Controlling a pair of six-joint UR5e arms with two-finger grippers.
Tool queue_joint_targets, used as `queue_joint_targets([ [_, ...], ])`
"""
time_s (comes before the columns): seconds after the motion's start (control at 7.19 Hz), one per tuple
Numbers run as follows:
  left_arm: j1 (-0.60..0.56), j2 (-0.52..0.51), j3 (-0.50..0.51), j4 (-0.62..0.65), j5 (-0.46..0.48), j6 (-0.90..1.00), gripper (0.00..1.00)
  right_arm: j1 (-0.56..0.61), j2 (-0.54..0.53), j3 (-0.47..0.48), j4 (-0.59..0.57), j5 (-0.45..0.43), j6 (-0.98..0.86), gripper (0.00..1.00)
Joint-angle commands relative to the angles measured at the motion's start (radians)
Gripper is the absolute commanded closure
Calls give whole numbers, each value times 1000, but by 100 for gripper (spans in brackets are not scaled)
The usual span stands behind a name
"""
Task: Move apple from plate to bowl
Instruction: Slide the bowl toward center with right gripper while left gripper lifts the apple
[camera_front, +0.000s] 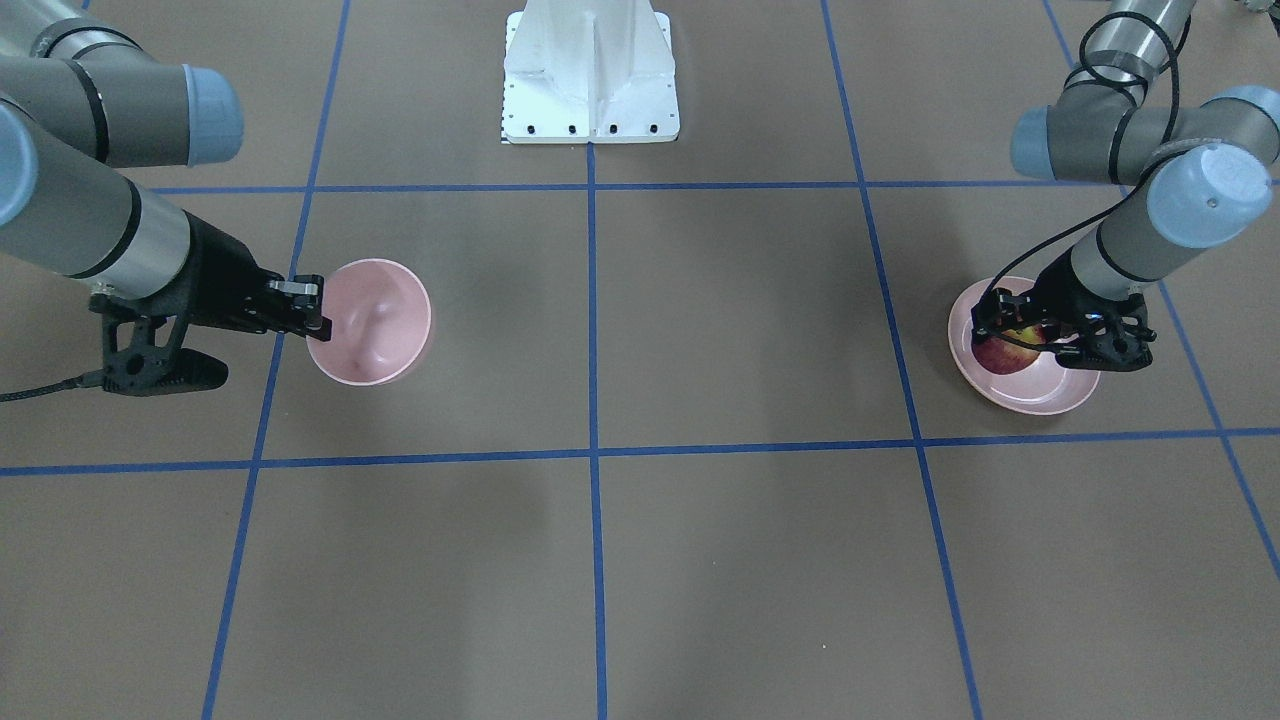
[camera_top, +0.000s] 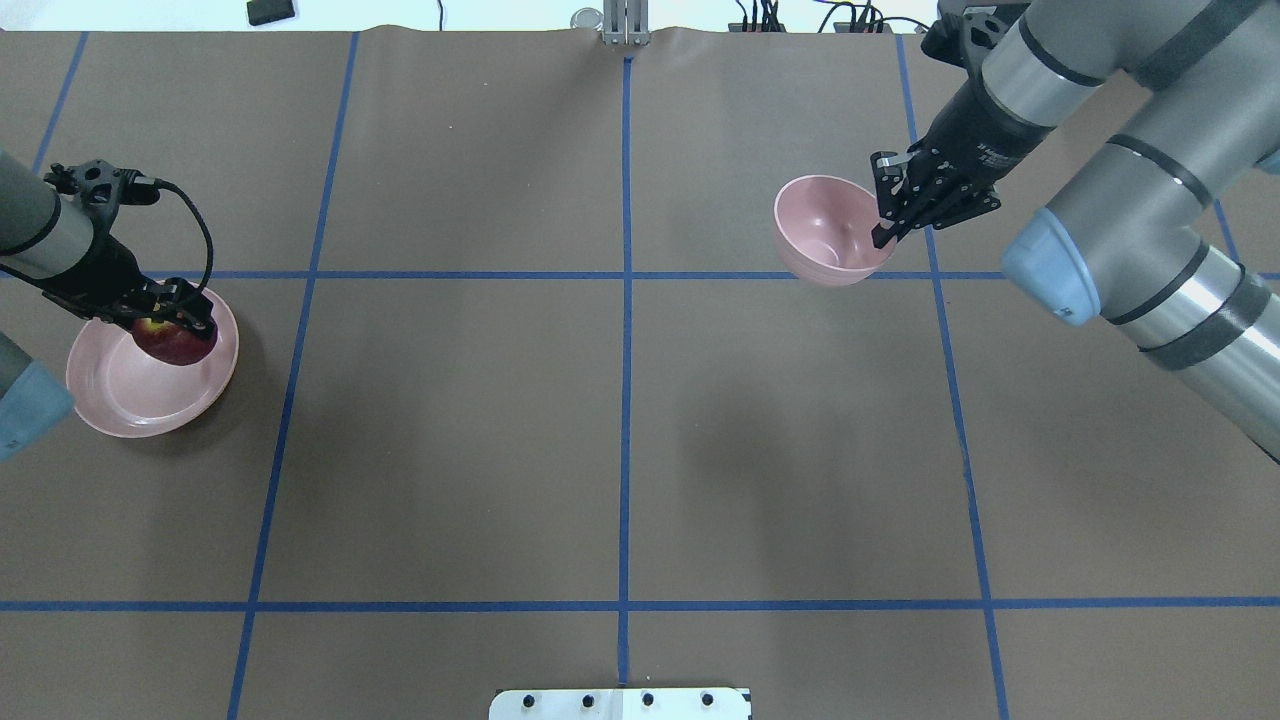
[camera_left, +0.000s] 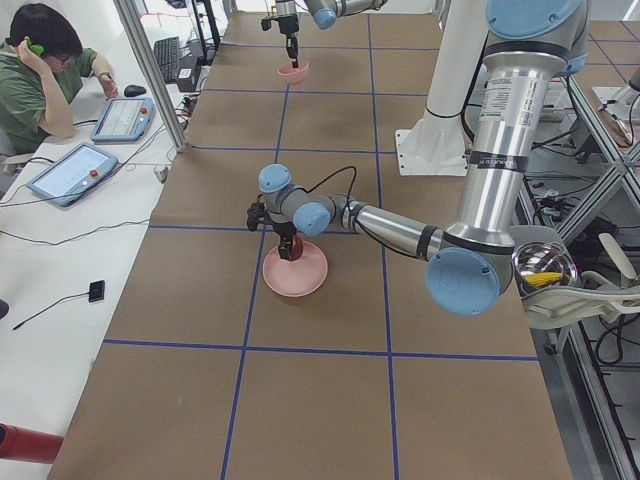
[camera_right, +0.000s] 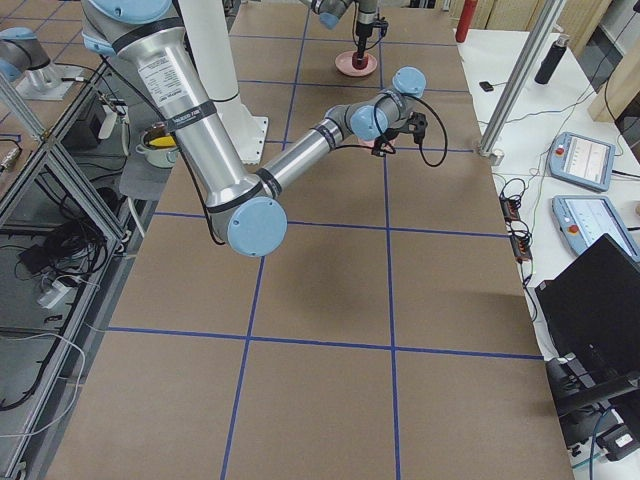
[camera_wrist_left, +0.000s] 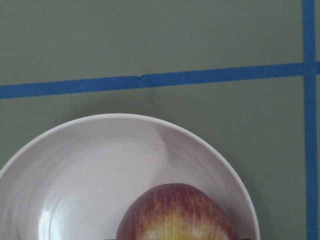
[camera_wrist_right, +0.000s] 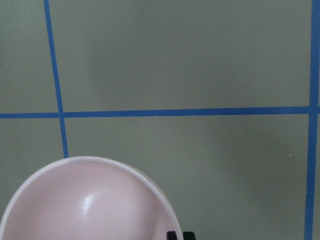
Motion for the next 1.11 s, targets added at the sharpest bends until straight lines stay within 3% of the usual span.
queue_joint_targets([
  [0.0, -13, -86, -83, 204, 1, -5, 100, -83, 19, -13, 3, -86, 31, 100],
  [0.28, -10, -171, -102, 281, -2, -60, 100, -121, 123, -134, 6, -125, 31, 100],
  [0.7, 2, -269, -106, 349, -7, -137, 100, -156, 260, -359, 182, -168, 51, 100],
  [0.97, 34, -288, -126, 349, -7, -200, 100, -197, 324, -441, 241, -215, 86, 100],
])
